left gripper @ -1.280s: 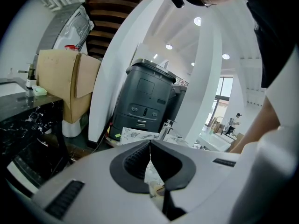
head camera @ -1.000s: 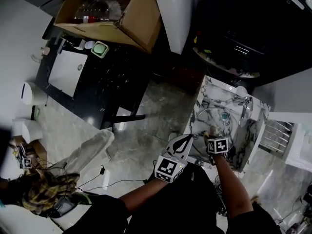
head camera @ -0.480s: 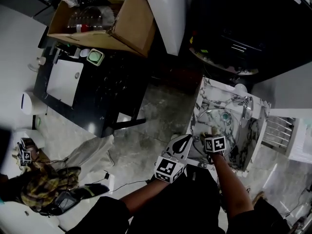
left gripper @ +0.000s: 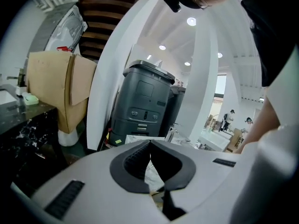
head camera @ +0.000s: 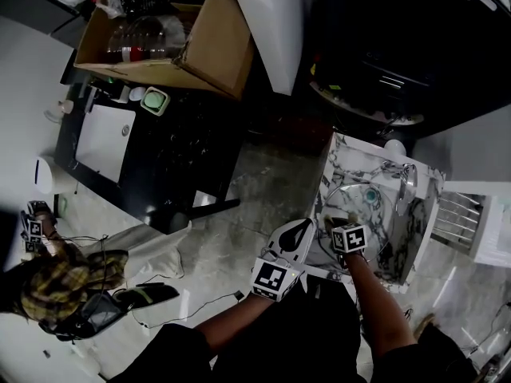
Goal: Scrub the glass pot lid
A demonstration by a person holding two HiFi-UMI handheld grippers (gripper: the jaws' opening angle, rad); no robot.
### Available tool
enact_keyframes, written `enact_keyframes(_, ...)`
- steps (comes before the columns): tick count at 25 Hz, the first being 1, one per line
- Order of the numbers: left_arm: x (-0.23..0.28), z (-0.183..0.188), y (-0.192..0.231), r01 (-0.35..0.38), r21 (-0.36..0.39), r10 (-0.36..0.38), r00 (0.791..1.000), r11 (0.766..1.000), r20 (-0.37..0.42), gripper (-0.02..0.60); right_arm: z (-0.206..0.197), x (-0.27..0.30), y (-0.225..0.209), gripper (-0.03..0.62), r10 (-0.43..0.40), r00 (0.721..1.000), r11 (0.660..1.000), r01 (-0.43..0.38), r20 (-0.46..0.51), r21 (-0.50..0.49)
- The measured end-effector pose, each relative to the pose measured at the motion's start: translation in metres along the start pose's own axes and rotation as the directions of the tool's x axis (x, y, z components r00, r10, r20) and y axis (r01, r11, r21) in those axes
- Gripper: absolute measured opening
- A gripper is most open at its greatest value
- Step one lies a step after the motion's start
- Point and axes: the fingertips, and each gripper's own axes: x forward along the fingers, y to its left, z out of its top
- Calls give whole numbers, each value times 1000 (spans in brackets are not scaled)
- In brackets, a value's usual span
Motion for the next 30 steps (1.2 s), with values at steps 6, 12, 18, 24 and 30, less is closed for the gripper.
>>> enact_keyframes(6,0,-6,5,27,-41,-27,1000,999,-4,15,19,2,8,57,10,1000,992,-8,16,-124)
enact_keyframes(12,6,-3,-2,50,-21,-50,999,999,7,17,25,4,-8,57,-13,1000,986,17,26,-166)
enact_keyframes(18,12,-10,-14,47,2,-47,999,999,13,16,26,3,-22,57,-36,999,976,42,34,-216)
enact_keyframes(24,7,-8,-6,47,-10,-47,999,999,-8,15,38,2,-23,57,-36,998,969,46,48,-241)
enact_keyframes(30,6,-8,-6,52,-18,-51,999,999,14,15,45,-2,-40,57,-70,995,971,83,68,-222)
